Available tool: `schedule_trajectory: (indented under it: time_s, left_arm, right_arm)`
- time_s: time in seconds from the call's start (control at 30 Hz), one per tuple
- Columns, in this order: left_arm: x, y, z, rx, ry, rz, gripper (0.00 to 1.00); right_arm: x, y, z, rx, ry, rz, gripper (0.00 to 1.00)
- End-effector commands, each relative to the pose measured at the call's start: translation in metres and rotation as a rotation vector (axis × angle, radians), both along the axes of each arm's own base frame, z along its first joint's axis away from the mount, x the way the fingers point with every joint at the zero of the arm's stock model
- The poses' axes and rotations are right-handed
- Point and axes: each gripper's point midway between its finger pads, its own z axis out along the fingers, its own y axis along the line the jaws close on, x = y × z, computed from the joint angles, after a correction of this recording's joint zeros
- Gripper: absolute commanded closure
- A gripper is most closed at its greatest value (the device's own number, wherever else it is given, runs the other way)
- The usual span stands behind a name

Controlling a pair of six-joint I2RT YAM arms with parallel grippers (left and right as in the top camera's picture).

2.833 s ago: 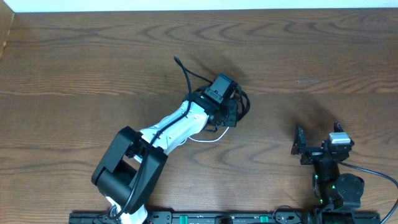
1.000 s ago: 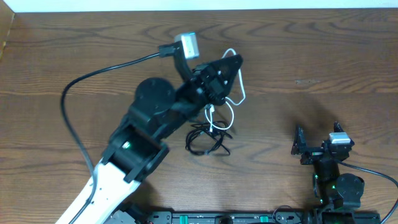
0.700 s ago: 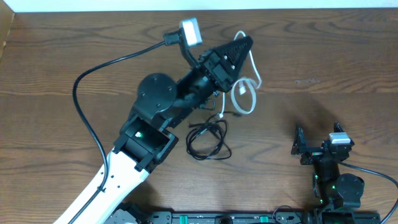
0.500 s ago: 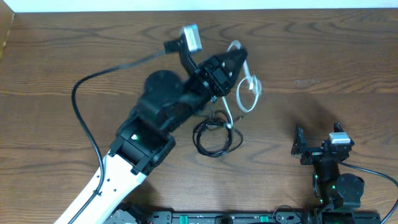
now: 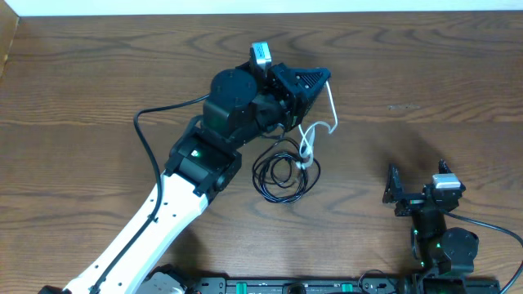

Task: Untangle cables

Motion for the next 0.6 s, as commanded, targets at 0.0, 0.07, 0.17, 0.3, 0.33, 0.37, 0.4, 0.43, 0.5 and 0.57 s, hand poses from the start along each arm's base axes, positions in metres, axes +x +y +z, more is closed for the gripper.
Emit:
schedule_trajectory:
  time_s: [0.0, 0.07, 0.17, 0.3, 0.33, 0.37, 0.4, 0.43, 0.5, 0.57]
  left_arm:
    - [-0.007, 0.001, -0.003, 0.041, 0.001, -0.037, 0.93]
    - [-0.013, 0.000, -0.018, 0.014, 0.150, -0.041, 0.93]
    - [-0.020, -0.007, 0.000, -0.161, 0.305, -0.077, 0.93]
    - [-0.021, -0.010, 0.045, -0.289, 0.183, -0.125, 0.92]
    - [-0.021, -0.010, 0.043, -0.283, 0.188, -0.123, 0.93]
    - [-0.021, -0.010, 0.037, -0.270, 0.210, -0.118, 0.93]
    - [-0.020, -0.010, 0.026, -0.242, 0.250, -0.104, 0.93]
    - [-0.019, -0.007, 0.010, -0.202, 0.297, -0.077, 0.93]
    - [-0.023, -0.003, -0.027, -0.122, 0.439, -0.034, 0.93]
    - [-0.031, -0.006, -0.034, -0.155, 0.565, -0.048, 0.93]
  right_arm:
    - [0.000, 0.000, -0.002, 0.001, 0.006, -0.003, 0.01]
    - [0.000, 0.000, -0.002, 0.001, 0.006, -0.003, 0.01]
    - [0.000, 0.000, -0.002, 0.001, 0.006, -0.003, 0.01]
    - [0.000, 0.000, -0.002, 0.001, 0.006, -0.003, 0.01]
    - [0.000, 0.000, -0.002, 0.001, 0.006, -0.003, 0.01]
    - [0.000, 0.000, -0.002, 0.001, 0.006, -0.003, 0.01]
    - [0.000, 0.000, -0.002, 0.001, 0.006, -0.003, 0.01]
    - [0.000, 0.000, -0.002, 0.001, 0.006, -0.003, 0.01]
    - [0.000, 0.000, -0.002, 0.001, 0.006, -0.003, 0.01]
    - [0.000, 0.000, -0.002, 0.001, 0.006, -0.003, 0.01]
